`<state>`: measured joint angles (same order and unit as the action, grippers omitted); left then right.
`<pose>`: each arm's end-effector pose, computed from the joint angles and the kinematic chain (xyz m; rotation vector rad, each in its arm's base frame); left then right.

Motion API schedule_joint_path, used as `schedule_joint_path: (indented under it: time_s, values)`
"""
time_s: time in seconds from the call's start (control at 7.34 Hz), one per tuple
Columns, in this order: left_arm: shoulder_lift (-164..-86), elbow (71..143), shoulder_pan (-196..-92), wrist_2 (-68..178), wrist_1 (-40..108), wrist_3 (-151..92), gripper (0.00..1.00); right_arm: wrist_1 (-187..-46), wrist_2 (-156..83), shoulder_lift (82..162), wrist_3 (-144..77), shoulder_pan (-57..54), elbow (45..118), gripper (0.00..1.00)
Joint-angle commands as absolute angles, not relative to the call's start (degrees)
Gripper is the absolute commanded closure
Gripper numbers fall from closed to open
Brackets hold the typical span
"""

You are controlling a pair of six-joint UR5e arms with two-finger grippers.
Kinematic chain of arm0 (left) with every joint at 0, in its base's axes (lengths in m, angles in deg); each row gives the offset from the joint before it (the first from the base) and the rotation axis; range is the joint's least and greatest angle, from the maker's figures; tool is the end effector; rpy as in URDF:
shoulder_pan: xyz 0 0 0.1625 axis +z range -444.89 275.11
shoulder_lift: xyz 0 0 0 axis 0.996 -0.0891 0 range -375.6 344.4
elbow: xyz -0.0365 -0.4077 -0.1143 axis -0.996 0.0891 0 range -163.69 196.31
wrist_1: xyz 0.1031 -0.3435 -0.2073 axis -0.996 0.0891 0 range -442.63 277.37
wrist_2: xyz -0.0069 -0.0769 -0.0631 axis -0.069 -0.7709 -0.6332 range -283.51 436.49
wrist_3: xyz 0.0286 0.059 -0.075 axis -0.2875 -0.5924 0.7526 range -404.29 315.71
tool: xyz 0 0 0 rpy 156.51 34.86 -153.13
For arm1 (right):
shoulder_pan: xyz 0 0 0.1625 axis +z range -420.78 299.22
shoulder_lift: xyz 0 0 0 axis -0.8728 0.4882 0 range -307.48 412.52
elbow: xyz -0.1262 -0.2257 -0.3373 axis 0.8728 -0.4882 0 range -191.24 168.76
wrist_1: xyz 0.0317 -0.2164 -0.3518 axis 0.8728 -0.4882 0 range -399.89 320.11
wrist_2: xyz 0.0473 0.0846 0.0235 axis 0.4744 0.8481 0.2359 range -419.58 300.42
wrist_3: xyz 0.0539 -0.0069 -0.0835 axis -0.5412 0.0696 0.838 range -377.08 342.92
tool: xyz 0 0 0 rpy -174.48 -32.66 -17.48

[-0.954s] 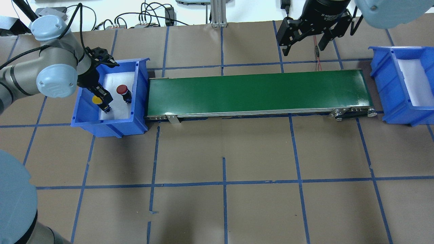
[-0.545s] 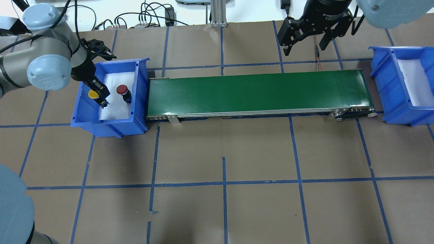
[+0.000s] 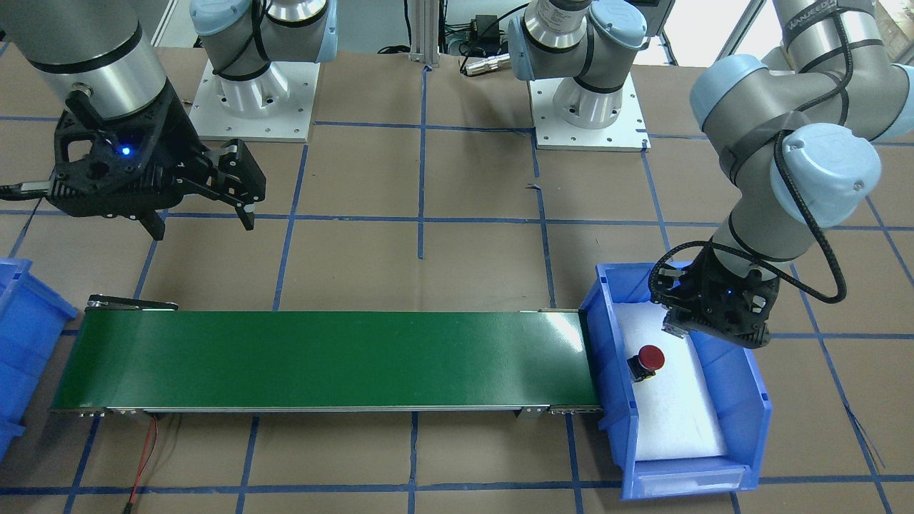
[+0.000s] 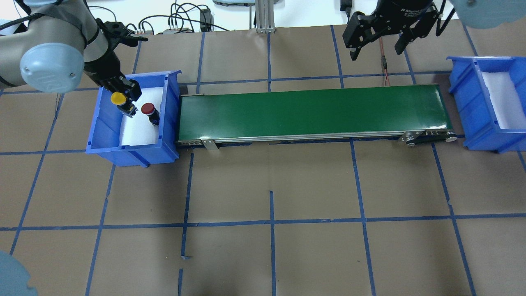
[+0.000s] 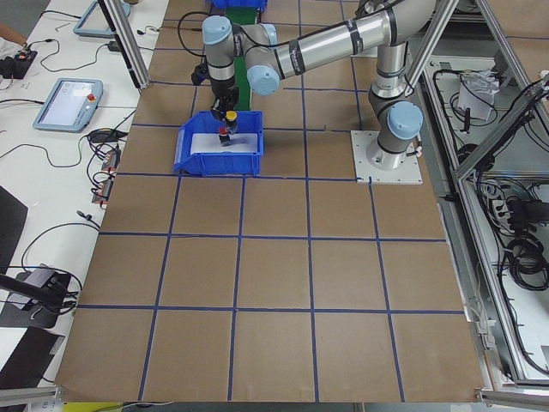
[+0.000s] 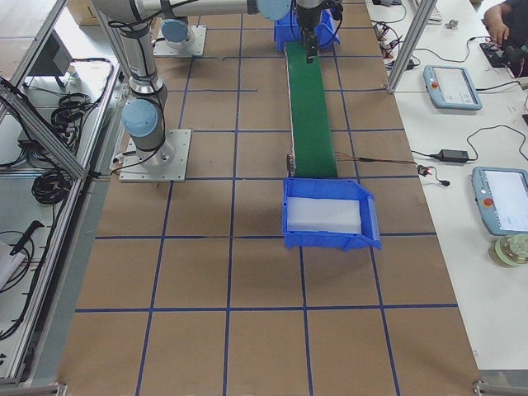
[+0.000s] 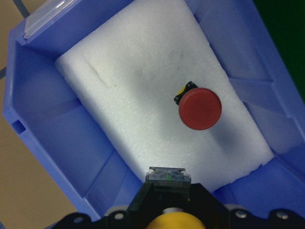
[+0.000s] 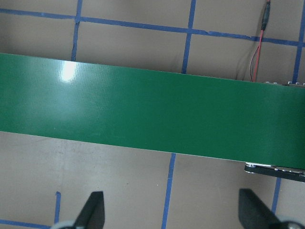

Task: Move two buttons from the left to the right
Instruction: 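Lift the yellow button and carry it onto the near end of the green belt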

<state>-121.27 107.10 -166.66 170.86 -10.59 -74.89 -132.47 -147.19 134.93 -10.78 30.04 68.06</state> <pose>-0.0395 -0.6051 0.3638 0.5922 3.0031 0.0009 0.1455 -0.5549 0.5159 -0.1959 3.0946 -0.1572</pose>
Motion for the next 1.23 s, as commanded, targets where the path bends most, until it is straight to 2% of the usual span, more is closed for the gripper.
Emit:
schedule_joint_path:
  time_s: [0.0,0.54,0.82,1.09]
  values:
    - [-121.69,103.68,-171.44,167.66,-7.13,-62.0,0.76,-131.56,-147.21,136.01,-11.11,29.48,67.51,0.0]
    - [-125.46,104.11,-175.4,160.42,-8.7,-49.75,0.76,-127.25,-147.12,137.52,-10.14,29.48,68.13,0.0]
    - [-129.75,104.38,-177.78,161.04,-18.07,-44.41,0.76,-126.9,-147.12,137.78,-10.14,29.74,68.13,0.0]
    - [-130.22,104.89,-179.01,165.41,-18.38,-41.85,0.76,-126.81,-147.21,137.78,-10.05,29.83,68.22,0.0]
